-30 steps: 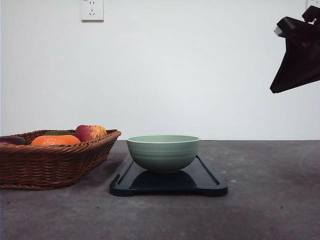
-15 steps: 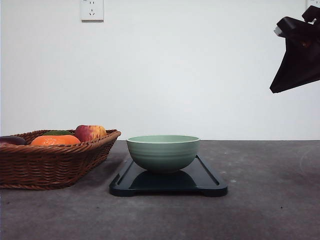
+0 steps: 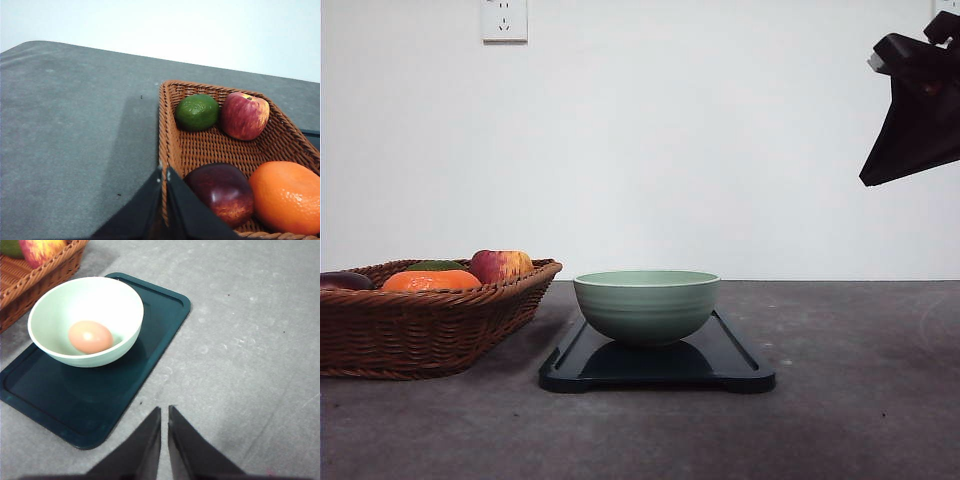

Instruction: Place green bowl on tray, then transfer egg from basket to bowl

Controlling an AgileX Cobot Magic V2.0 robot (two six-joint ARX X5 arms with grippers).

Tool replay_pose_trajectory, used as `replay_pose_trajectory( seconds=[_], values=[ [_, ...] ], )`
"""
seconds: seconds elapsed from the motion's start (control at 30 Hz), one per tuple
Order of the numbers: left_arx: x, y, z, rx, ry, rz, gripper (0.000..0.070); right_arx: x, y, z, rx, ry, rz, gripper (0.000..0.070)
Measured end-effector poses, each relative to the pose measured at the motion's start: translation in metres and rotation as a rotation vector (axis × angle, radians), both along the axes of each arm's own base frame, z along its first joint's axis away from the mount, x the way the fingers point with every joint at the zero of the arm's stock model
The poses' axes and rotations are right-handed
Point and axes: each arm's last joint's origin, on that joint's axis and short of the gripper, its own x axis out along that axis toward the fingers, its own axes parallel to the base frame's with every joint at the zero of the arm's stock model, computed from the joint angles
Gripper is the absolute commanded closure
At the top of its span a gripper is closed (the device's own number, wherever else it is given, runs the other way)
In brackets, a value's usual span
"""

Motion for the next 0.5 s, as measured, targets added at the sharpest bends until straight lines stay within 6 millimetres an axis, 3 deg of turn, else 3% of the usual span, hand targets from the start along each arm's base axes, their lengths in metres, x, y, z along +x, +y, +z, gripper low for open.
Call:
replay_pose_trajectory(
  seconds=[0.33, 0.5],
  values=[
    [0.0, 0.0, 0.0, 0.0, 0.0, 0.0, 0.07, -0.002, -0.002, 0.002, -0.014, -0.018, -0.009, 0.0684],
    [0.0, 0.0, 0.0, 0.0, 0.0, 0.0, 0.07, -0.017, -0.016, 0.009, -0.019, -0.132, -0.063, 0.0684]
  ],
)
